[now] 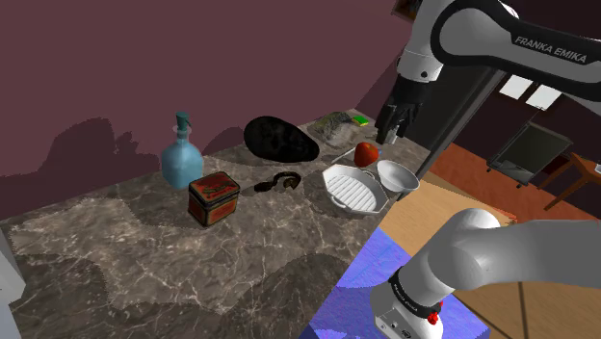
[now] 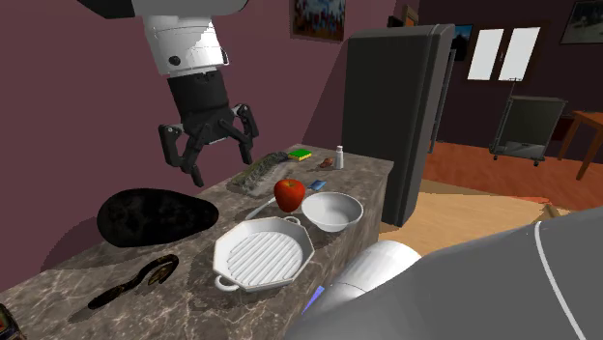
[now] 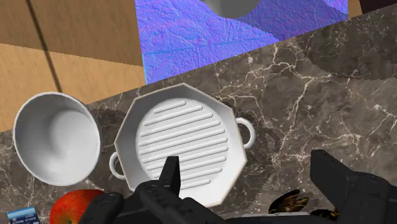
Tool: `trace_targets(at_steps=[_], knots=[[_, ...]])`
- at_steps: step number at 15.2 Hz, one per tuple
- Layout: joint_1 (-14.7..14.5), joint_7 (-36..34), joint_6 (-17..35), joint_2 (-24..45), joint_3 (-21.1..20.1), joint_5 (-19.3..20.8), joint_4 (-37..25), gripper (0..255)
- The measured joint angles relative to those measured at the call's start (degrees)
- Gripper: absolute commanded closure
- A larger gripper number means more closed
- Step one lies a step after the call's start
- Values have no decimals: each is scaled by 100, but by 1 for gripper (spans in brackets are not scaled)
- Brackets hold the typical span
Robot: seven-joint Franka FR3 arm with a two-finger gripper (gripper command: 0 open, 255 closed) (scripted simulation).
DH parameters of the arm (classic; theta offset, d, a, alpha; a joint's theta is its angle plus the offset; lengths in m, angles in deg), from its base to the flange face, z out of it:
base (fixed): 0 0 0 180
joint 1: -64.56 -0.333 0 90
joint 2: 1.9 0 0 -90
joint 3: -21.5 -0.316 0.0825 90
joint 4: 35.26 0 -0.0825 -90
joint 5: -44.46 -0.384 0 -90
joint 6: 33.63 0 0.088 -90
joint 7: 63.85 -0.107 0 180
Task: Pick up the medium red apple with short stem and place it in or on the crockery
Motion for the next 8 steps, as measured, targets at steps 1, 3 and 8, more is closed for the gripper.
trace_targets(at_steps=[1, 3, 8], knots=[[0, 0, 0, 0, 0, 0, 0, 0], [78, -37, 175, 157, 88, 33, -19, 0], [388, -117, 852, 744, 492, 161, -85, 0]])
